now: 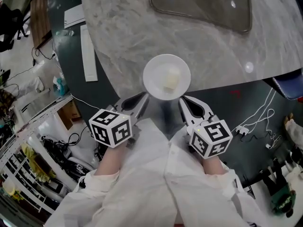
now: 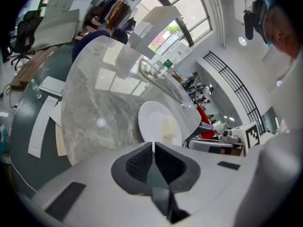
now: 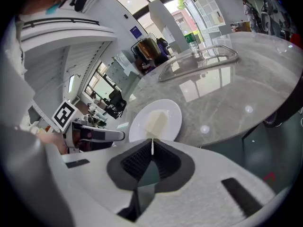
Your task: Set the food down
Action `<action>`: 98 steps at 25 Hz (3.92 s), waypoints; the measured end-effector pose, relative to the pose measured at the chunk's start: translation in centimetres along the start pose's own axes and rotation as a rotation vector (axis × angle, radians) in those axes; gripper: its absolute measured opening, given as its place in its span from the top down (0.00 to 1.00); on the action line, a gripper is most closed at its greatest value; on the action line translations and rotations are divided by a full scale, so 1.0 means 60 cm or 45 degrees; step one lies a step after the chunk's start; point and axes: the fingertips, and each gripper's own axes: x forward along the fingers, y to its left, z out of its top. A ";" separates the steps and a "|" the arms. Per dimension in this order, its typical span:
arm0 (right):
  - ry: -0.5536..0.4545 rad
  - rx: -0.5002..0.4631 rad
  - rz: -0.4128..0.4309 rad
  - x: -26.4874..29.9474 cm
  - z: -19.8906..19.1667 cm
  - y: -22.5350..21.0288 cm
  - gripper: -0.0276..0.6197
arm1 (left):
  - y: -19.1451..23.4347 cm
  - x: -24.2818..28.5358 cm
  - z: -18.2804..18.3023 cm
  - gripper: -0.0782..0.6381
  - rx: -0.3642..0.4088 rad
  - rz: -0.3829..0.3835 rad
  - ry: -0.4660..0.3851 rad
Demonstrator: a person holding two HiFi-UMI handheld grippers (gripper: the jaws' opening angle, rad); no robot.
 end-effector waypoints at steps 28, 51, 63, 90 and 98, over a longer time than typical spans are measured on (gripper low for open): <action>0.008 0.173 -0.056 0.005 0.004 -0.059 0.80 | 0.017 0.013 0.016 0.71 -0.034 -0.025 0.032; 0.016 0.165 -0.071 0.019 0.009 -0.062 0.80 | 0.012 0.033 0.026 0.71 -0.121 -0.084 -0.006; 0.039 0.132 -0.121 0.022 0.007 -0.068 0.82 | 0.005 0.047 0.027 0.73 0.021 -0.058 0.047; 0.009 0.179 -0.199 0.006 0.020 -0.074 0.88 | -0.012 0.044 0.052 0.78 0.193 -0.082 0.091; -0.058 0.184 -0.215 -0.013 0.046 -0.050 0.88 | -0.027 0.019 0.072 0.78 0.247 -0.139 0.090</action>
